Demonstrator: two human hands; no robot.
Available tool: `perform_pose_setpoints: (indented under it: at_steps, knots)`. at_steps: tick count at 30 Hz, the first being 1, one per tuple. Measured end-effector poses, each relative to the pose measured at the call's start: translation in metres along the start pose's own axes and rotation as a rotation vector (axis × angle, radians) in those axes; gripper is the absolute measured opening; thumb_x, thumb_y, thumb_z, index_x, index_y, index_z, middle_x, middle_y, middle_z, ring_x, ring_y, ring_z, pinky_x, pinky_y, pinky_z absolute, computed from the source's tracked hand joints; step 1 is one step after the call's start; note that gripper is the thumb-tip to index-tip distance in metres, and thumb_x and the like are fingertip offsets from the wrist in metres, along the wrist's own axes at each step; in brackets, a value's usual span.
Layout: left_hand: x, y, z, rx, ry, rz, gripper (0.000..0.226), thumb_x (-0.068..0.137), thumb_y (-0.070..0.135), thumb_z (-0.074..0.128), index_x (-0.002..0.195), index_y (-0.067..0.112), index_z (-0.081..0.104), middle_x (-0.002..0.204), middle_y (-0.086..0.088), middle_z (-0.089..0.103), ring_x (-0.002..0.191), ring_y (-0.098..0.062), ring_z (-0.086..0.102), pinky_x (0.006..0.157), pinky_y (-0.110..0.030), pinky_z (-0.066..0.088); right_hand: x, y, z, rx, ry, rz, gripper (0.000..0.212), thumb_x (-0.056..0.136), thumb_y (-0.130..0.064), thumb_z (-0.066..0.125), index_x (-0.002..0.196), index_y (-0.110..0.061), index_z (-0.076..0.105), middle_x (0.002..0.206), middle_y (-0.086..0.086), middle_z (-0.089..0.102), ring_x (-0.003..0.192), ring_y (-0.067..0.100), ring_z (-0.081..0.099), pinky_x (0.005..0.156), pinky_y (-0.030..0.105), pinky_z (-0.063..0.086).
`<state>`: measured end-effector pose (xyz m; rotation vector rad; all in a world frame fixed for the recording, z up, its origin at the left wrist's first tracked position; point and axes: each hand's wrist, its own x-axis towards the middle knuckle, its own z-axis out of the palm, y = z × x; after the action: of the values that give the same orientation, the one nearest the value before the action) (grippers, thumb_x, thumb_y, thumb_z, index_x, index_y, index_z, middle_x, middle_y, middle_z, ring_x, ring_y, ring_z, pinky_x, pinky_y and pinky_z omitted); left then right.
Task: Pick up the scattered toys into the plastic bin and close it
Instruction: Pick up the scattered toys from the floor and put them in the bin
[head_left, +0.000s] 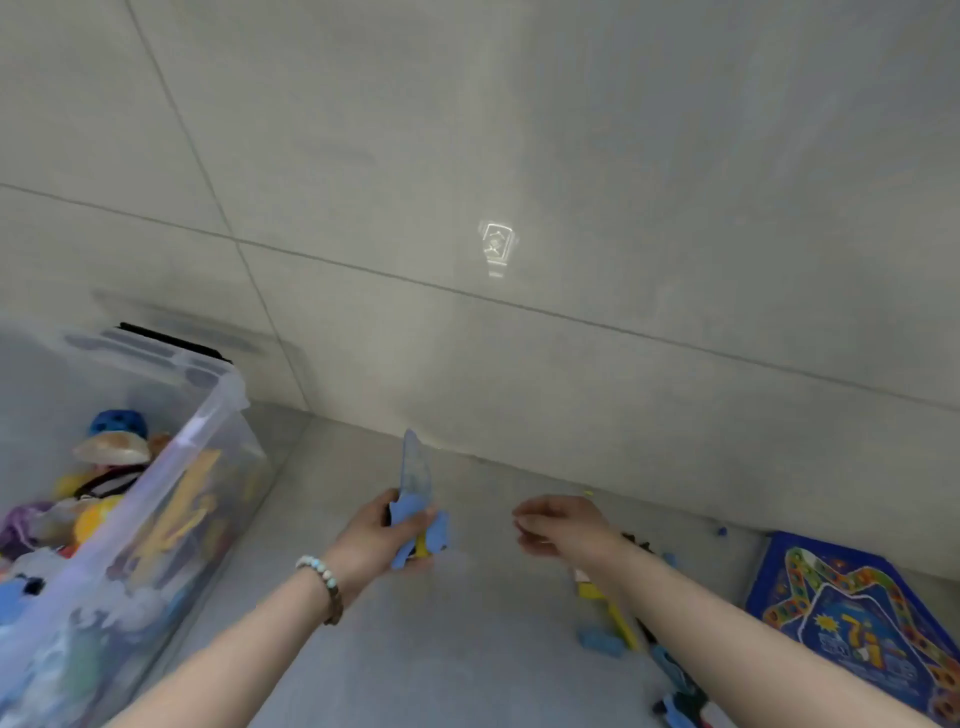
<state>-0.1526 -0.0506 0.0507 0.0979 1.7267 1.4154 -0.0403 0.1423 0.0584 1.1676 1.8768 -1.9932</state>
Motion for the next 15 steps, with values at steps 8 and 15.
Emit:
perform_pose_setpoints:
  at_steps: [8,15]
  knots:
    - [-0.126,0.091,-0.146,0.024,0.151,0.184,0.019,0.094,0.017,0.052,0.088,-0.001,0.059,0.069,-0.011,0.065,0.056,-0.013,0.063,0.053,-0.023,0.052,-0.077,-0.136,0.167,0.103,-0.333,-0.091,0.02,0.085,0.011,0.056,0.076,-0.006,0.061,0.05,-0.002,0.063,0.044,0.004,0.061,0.053,0.014,0.054]
    - [-0.196,0.042,-0.27,-0.145,0.33,0.03,0.029,0.094,0.022,0.051,0.111,-0.002,0.053,0.092,-0.017,0.069,0.082,-0.024,0.067,0.073,-0.031,0.059,-0.102,-0.128,0.319,0.049,-0.418,-0.024,0.021,0.083,0.008,0.061,0.102,-0.002,0.061,0.084,0.011,0.063,0.08,0.02,0.064,0.072,0.018,0.053]
